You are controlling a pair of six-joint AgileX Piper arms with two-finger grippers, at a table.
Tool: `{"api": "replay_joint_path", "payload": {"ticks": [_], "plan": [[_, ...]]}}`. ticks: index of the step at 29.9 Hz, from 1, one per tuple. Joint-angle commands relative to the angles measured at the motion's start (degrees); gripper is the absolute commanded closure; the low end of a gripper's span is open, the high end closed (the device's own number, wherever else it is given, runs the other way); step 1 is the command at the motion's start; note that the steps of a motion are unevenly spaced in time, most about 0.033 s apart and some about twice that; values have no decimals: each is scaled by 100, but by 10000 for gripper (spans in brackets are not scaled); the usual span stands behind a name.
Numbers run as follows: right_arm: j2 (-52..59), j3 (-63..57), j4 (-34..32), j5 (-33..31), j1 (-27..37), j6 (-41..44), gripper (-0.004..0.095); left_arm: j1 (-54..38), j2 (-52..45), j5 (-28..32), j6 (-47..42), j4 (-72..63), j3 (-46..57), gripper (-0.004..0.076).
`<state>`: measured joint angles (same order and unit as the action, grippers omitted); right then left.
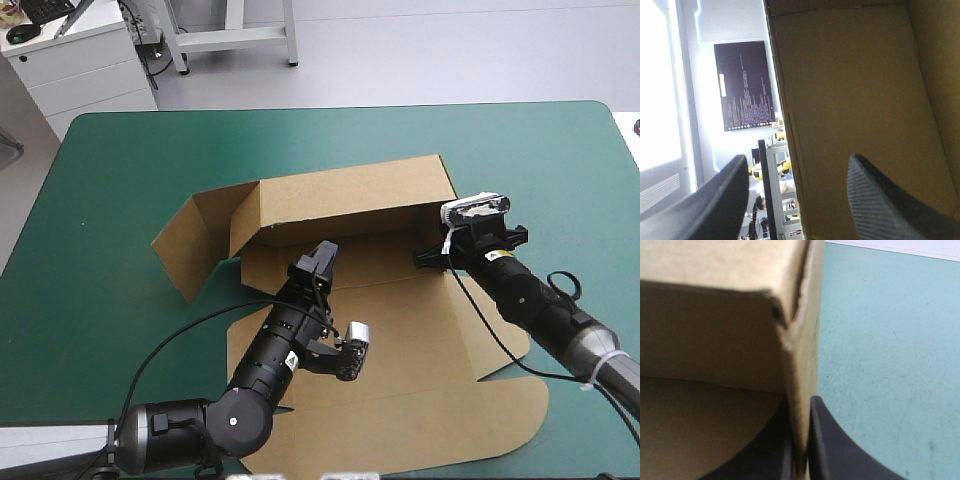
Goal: Fold the box
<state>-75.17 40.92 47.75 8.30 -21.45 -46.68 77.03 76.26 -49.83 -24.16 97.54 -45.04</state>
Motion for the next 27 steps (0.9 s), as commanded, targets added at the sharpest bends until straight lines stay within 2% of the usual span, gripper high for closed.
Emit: {"api": "replay_joint_path", "payload": {"ticks": [1, 2, 5, 7, 13, 18, 23, 27], "plan": [[-84, 468, 55, 378, 12, 13, 917, 130, -156, -513, -45, 533, -129, 363], [-146, 535, 55, 348, 12, 13, 917, 130, -156, -525, -45, 474, -129, 416], [-226, 637, 81, 323, 12, 13, 917, 130, -156, -527, 102, -3, -157, 737], [-231, 649, 81, 335, 12, 13, 917, 130, -156, -443, 499, -661, -282, 707], [-231, 649, 81, 350, 12, 13, 917, -328, -166, -222, 2339, -3200, -1446, 710], [-231, 649, 70, 350, 12, 13, 917, -1604, -156, -660, 4313, -6375, -3107, 710], [-231, 649, 70, 350, 12, 13, 917, -3382, -156, -972, 4749, -8126, -4409, 710], [-231, 649, 70, 350, 12, 13, 917, -5107, -156, -934, 4749, -9509, -4770, 710]]}}
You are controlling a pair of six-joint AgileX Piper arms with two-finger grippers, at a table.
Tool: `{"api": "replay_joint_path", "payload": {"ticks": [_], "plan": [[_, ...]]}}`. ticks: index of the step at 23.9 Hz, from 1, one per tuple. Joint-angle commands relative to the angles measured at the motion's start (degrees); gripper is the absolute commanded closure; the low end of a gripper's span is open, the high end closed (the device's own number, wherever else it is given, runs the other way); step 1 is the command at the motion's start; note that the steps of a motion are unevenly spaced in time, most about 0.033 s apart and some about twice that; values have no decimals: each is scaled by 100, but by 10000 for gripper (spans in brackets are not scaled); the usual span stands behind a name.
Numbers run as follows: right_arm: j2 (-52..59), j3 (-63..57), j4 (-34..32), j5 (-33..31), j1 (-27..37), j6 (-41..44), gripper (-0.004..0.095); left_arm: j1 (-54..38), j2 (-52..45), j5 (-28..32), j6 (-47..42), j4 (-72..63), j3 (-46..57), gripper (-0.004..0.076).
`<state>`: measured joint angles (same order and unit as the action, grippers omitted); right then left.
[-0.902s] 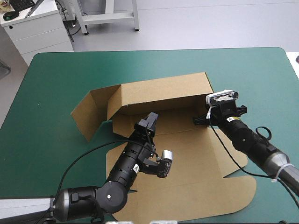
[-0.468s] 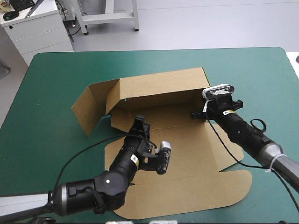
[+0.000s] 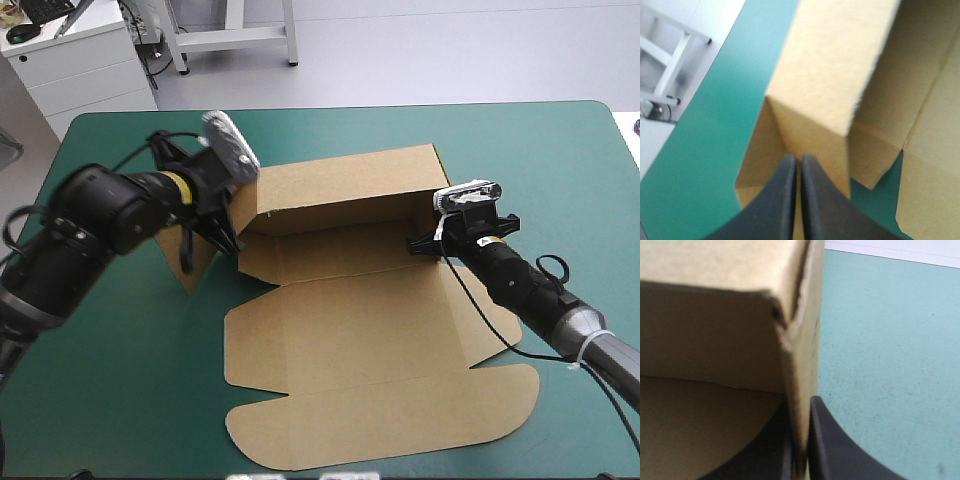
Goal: Fold the box
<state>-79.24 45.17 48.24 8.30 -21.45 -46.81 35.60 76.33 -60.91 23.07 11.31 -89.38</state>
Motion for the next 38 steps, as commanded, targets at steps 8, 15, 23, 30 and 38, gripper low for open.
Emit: {"api": "replay_joint_path", "payload": {"ticks": [8, 15, 23, 30, 38], "plan": [[176, 223, 21, 292, 12, 2, 917, -4680, -140, 390, -4, -4201, 213, 710], [129, 223, -6, 80, 12, 11, 917, -6580, -140, 967, -39, -5930, 2087, 710], [129, 1330, -146, -2130, 615, 695, 903, -6593, -140, 1685, -11, -6020, 3235, 710], [129, 2838, -3358, -4367, 863, 4496, 904, -6593, -140, 1733, -11, -6028, 3235, 711], [-136, 3916, -3748, -6493, 863, 4837, 905, -6583, -140, 1710, -18, -6049, 3235, 711]]}}
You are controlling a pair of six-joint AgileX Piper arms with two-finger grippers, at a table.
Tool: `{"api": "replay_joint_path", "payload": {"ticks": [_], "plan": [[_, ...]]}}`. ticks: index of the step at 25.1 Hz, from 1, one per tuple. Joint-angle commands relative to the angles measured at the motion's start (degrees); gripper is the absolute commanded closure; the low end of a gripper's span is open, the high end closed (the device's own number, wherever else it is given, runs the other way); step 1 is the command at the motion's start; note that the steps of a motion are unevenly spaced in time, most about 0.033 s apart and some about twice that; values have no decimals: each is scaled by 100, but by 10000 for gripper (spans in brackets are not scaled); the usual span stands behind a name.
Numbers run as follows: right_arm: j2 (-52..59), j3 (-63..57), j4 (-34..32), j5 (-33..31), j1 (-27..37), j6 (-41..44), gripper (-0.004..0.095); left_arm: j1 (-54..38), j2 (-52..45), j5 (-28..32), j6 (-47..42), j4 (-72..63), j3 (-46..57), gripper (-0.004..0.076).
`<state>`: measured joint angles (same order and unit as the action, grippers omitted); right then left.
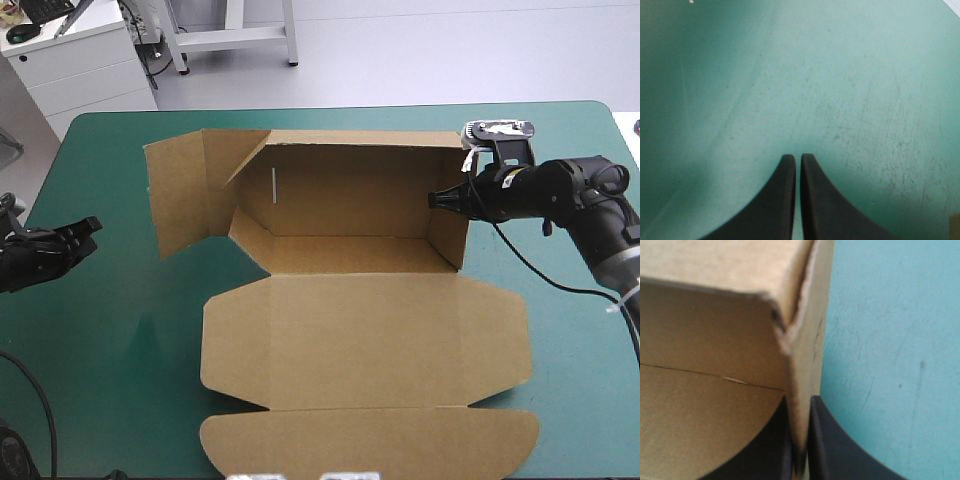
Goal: Fold the box
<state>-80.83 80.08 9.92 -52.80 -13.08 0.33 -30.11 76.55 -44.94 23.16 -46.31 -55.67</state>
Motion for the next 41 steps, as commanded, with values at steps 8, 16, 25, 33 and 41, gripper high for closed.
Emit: {"api": "replay_joint_path", "payload": {"ticks": [8, 16, 25, 33, 41], "plan": [[-751, 640, -28, -1873, 26, 221, 906, -12, -163, 114, -58, -369, -137, 717], [-1590, 640, -249, -903, 35, 221, 905, -12, -163, 141, -58, -354, -137, 734], [-1920, 1051, -372, -990, 48, 264, 622, -12, -163, 234, -58, -263, -137, 734], [-1920, 2236, -648, -1862, 48, 524, 105, -12, -163, 280, -243, -265, -137, 734], [-1523, 2446, -738, -1902, 48, 697, 109, -12, -163, 275, -298, -265, -137, 734]]}}
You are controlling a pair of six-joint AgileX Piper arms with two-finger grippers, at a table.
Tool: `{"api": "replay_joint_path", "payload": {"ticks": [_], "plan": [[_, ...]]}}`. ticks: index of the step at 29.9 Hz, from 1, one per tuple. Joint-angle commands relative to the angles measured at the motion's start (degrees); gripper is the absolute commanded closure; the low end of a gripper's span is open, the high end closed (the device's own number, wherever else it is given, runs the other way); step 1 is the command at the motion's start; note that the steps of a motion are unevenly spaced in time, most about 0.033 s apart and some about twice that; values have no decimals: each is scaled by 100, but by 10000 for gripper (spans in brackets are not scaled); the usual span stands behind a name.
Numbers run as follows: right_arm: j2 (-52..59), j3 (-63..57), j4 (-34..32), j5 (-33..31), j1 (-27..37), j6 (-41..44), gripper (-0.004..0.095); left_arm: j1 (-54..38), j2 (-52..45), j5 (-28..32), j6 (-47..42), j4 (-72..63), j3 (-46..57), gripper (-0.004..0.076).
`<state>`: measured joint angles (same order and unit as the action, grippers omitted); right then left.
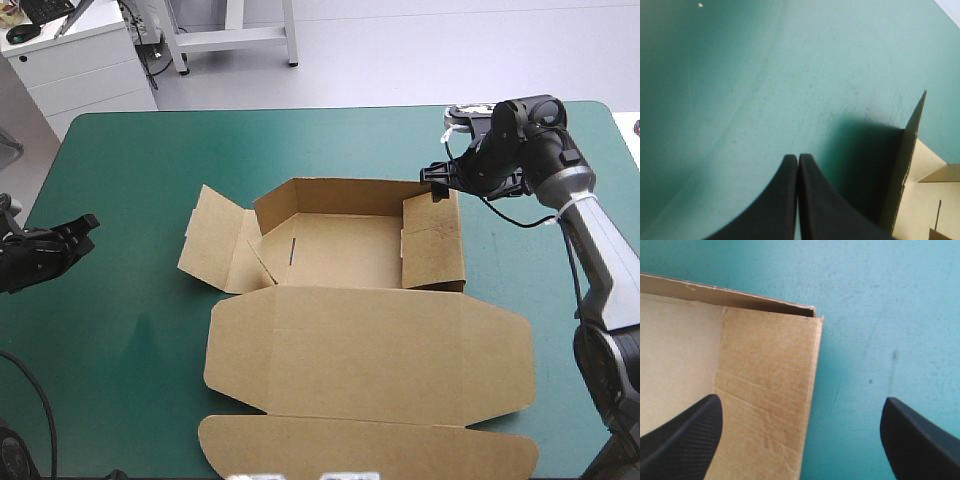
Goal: Fold the box
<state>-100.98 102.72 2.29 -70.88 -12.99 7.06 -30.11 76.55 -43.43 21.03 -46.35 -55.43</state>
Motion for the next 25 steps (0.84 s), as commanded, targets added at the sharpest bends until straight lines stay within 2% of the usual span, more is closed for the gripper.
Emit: {"api": "replay_joint_path", "payload": {"ticks": [1, 3, 12, 20, 25], "plan": [[579, 146, 125, -94, 39, 25, 111, -12, -163, 110, -86, -260, -160, 734], [810, 22, 288, -94, 28, 9, 111, -12, -163, 110, -86, -260, -160, 734], [1522, -963, 214, -94, 28, 158, 111, -12, -163, 133, -106, -285, -160, 734], [1073, -1000, 212, -58, 28, 249, 110, -12, -163, 133, -106, -350, -160, 734], [561, -1000, 463, -31, 28, 308, 111, -12, -163, 109, -108, -472, -160, 734]]}}
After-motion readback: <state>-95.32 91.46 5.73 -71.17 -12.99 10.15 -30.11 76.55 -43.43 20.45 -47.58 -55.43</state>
